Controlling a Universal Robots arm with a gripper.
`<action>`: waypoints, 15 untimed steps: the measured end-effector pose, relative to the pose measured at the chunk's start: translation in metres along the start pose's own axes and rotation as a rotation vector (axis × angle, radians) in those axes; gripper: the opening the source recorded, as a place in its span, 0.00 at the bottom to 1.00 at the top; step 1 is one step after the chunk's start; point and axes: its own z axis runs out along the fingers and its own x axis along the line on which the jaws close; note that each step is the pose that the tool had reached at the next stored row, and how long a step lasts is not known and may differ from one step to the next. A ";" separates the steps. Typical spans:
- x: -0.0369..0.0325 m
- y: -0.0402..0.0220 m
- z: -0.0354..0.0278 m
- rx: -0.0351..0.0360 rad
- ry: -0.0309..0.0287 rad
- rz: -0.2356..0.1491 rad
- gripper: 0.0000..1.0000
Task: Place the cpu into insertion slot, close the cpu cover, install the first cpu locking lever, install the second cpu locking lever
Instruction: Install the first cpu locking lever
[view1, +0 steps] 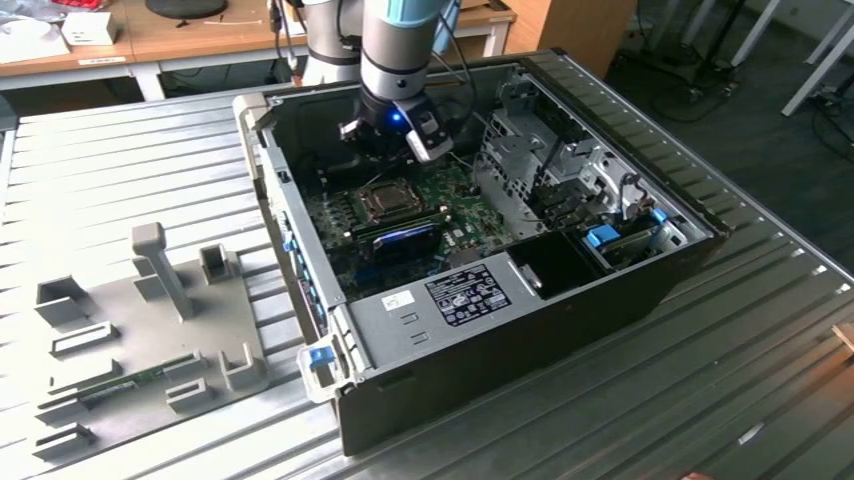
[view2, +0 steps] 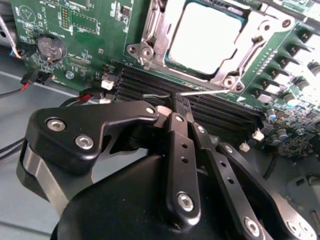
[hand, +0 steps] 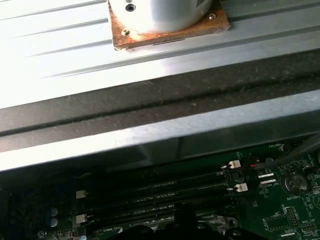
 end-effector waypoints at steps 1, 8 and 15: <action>0.0003 0.0006 0.0002 -0.0004 -0.0004 0.000 0.10; 0.0009 0.0020 0.0006 -0.0035 -0.0051 0.013 0.10; 0.0021 0.0018 0.0006 -0.0036 -0.0112 0.033 0.10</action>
